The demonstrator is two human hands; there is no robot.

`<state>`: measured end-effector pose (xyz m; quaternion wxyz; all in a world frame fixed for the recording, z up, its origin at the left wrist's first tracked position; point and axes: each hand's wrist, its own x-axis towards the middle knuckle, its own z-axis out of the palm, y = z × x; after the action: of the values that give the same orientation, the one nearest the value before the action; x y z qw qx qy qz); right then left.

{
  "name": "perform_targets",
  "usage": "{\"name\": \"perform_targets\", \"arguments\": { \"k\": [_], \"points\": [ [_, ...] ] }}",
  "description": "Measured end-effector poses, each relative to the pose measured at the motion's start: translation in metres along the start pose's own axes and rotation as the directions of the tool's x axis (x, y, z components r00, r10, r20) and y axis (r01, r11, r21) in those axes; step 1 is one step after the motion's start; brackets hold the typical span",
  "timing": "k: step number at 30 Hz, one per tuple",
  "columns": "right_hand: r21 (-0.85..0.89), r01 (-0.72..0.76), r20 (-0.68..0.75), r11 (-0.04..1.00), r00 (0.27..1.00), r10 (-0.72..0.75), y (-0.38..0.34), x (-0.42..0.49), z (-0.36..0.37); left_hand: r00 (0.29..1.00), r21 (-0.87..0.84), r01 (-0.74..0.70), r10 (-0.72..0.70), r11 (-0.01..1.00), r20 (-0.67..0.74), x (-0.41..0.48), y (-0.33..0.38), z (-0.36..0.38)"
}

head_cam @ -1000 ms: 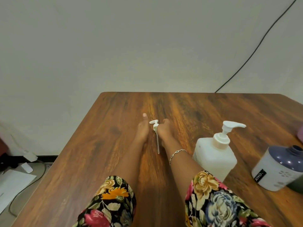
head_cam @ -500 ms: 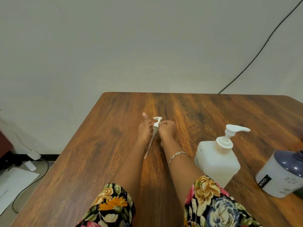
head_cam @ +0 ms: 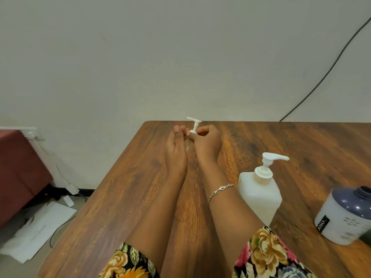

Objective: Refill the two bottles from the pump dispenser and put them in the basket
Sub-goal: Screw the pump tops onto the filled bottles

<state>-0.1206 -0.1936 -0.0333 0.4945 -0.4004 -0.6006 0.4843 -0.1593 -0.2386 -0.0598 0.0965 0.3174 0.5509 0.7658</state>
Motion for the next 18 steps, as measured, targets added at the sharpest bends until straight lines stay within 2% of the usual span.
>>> {"name": "perform_targets", "arguments": {
  "k": [5, 9, 13, 18],
  "points": [
    [0.085, 0.139, 0.011, 0.987, 0.990, -0.140, -0.037, -0.015, -0.019, 0.988, 0.067, -0.157, 0.158, 0.985, 0.000, -0.013, 0.038, 0.001],
    [0.114, 0.240, 0.015, 0.964, 0.970, -0.244, -0.065, -0.022, -0.045, 0.949, 0.124, -0.316, 0.315, 0.941, 0.024, -0.026, 0.062, 0.015],
    [0.111, 0.339, 0.006, 0.934, 0.940, -0.342, -0.088, -0.023, -0.079, 0.907, 0.092, -0.420, 0.420, 0.903, 0.018, -0.041, 0.082, 0.042],
    [0.072, 0.416, -0.010, 0.906, 0.909, -0.417, -0.105, -0.014, -0.132, 0.874, 0.023, -0.479, 0.474, 0.878, 0.108, -0.062, 0.104, 0.078]
  ]
}}
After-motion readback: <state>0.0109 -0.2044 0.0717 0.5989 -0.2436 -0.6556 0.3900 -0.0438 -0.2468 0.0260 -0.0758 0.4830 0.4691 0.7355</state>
